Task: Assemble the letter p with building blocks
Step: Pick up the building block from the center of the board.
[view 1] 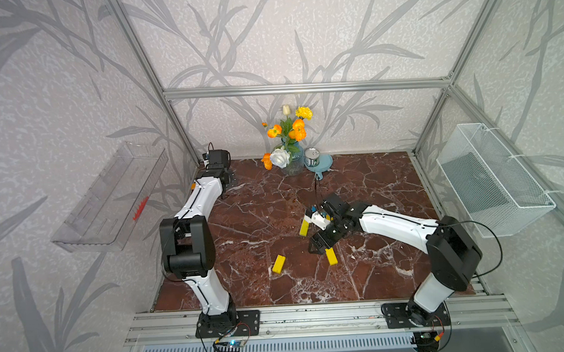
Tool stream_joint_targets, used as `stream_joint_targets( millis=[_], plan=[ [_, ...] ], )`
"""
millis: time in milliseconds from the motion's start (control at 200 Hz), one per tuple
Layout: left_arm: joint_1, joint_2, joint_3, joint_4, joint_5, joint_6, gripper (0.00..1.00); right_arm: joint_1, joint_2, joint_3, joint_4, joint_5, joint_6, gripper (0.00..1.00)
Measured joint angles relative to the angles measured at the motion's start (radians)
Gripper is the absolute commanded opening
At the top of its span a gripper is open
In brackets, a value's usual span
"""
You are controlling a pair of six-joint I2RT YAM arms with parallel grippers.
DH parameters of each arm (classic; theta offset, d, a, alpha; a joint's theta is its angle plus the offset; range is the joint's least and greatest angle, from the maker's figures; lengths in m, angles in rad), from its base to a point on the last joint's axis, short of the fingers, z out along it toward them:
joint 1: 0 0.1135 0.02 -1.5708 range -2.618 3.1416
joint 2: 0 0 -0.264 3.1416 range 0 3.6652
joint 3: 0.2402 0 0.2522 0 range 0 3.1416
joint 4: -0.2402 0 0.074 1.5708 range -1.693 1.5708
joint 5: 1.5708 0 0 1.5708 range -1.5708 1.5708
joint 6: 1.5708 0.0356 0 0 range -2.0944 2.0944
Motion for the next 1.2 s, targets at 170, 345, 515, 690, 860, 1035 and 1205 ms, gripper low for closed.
stream_joint_targets(
  millis=[170,345,515,690,860,1035,1205],
  plan=[
    [0.043,0.159,0.225,-0.045,-0.004,-0.082,1.00,-0.085,-0.018,0.000,0.001,-0.016,-0.005,0.91],
    [0.045,0.345,0.452,-0.159,-0.025,-0.185,1.00,-0.161,-0.018,-0.010,0.002,-0.036,-0.009,0.91],
    [0.069,0.460,0.531,-0.212,0.029,-0.296,0.97,-0.180,-0.018,-0.019,0.004,-0.071,-0.016,0.91],
    [0.131,0.475,0.499,-0.179,0.136,-0.404,0.95,-0.211,-0.008,-0.040,0.006,-0.117,-0.029,0.91],
    [0.164,0.441,0.391,-0.089,0.145,-0.466,0.95,-0.223,0.007,-0.042,0.011,-0.157,-0.036,0.91],
    [0.163,0.474,0.457,-0.087,0.139,-0.481,0.94,-0.225,0.026,-0.043,0.033,-0.210,-0.036,0.91],
    [0.165,0.535,0.568,-0.085,0.133,-0.496,0.92,-0.235,0.031,-0.044,0.042,-0.239,-0.035,0.91]
  ],
)
